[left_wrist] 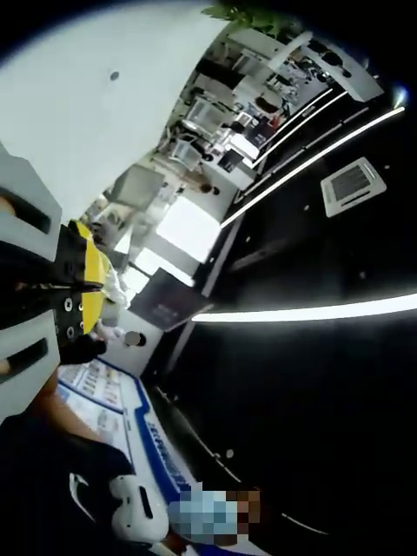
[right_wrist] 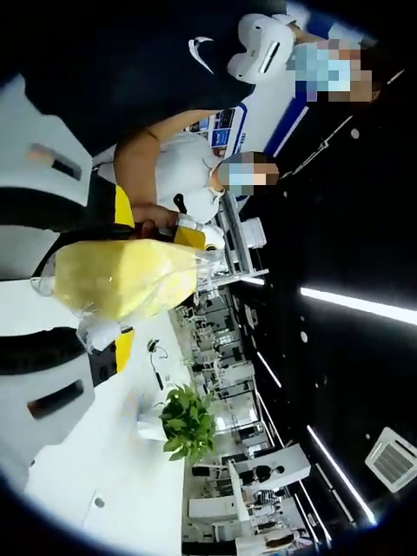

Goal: Compare the silicone blocks by pressing each to a similar depth, holding the contact briefly, and releasing to observe deformation and rebound differences across the visible hardness samples.

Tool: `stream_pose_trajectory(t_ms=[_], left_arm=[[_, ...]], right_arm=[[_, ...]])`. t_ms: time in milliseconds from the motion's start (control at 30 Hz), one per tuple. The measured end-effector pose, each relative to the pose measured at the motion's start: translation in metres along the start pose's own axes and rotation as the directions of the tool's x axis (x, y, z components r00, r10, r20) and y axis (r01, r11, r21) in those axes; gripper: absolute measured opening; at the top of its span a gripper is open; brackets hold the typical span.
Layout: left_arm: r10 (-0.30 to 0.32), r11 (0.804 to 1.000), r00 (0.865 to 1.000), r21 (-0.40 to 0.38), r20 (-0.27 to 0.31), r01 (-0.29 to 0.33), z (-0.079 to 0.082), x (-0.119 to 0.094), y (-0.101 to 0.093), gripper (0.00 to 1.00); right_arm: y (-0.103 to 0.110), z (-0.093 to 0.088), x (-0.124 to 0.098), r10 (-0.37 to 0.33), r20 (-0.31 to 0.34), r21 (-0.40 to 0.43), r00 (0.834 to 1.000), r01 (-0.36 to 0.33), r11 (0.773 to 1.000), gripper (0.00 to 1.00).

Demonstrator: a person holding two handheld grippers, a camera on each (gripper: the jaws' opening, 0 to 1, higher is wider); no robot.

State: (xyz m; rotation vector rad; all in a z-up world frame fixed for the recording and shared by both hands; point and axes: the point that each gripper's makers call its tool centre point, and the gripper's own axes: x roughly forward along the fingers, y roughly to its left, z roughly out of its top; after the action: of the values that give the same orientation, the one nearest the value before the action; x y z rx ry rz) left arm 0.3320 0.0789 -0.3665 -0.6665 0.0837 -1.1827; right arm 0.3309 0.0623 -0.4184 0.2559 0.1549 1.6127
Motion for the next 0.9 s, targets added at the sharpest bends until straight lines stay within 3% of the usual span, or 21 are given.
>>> stream_pose_trajectory(t_ms=[300, 900], left_arm=[[0.014, 1.000, 1.000, 0.002, 0.004, -0.014, 0.000, -0.002, 0.004, 0.00], [0.081, 0.994, 0.996, 0.081, -0.036, -0.078, -0.010, 0.000, 0.014, 0.00]], right_arm=[[0.002, 0.005, 0.000, 0.009, 0.028, 0.031, 1.000, -0.010, 0.999, 0.26], [-0.013, -0.004, -0.006, -0.065, -0.053, 0.065, 0.997, 0.068, 0.996, 0.05]])
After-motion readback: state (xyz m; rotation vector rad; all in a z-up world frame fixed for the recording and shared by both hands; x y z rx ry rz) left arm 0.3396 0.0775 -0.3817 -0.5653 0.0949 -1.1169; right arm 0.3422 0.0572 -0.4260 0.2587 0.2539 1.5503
